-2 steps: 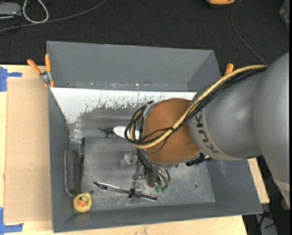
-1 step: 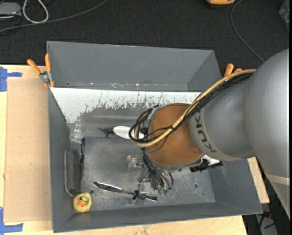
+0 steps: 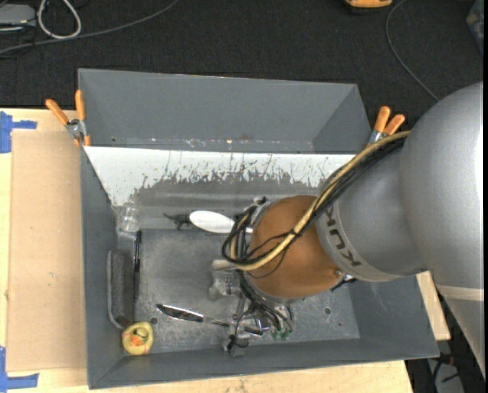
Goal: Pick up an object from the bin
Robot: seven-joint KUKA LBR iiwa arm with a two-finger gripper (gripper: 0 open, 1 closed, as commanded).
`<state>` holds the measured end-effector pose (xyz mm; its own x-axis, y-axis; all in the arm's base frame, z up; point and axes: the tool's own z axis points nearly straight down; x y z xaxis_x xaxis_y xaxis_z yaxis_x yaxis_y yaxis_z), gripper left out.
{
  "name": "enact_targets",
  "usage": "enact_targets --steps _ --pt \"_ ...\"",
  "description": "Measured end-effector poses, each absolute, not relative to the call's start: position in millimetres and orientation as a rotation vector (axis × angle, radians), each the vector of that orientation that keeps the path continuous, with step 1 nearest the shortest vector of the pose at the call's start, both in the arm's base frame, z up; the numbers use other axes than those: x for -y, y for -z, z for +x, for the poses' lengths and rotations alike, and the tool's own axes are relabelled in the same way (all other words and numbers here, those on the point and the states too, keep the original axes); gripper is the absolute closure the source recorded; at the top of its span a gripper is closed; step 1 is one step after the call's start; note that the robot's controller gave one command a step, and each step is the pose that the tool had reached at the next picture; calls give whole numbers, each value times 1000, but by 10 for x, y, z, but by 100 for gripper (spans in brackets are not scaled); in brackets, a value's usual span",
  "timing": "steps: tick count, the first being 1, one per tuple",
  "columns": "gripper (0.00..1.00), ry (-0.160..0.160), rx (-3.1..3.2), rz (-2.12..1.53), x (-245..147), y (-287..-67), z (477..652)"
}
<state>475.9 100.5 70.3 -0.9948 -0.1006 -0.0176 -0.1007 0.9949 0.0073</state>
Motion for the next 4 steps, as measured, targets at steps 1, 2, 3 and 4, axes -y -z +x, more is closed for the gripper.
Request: enact_targets --steps 1,2,3,4 --pt "100 -3 -3136 135 -906 -697 4835" --pt "100 -3 -3136 136 -905 -697 4835" --pt "100 -1 -3143 140 -901 -931 4813" --pt "100 -3 -3138 141 -903 -1136 4830"
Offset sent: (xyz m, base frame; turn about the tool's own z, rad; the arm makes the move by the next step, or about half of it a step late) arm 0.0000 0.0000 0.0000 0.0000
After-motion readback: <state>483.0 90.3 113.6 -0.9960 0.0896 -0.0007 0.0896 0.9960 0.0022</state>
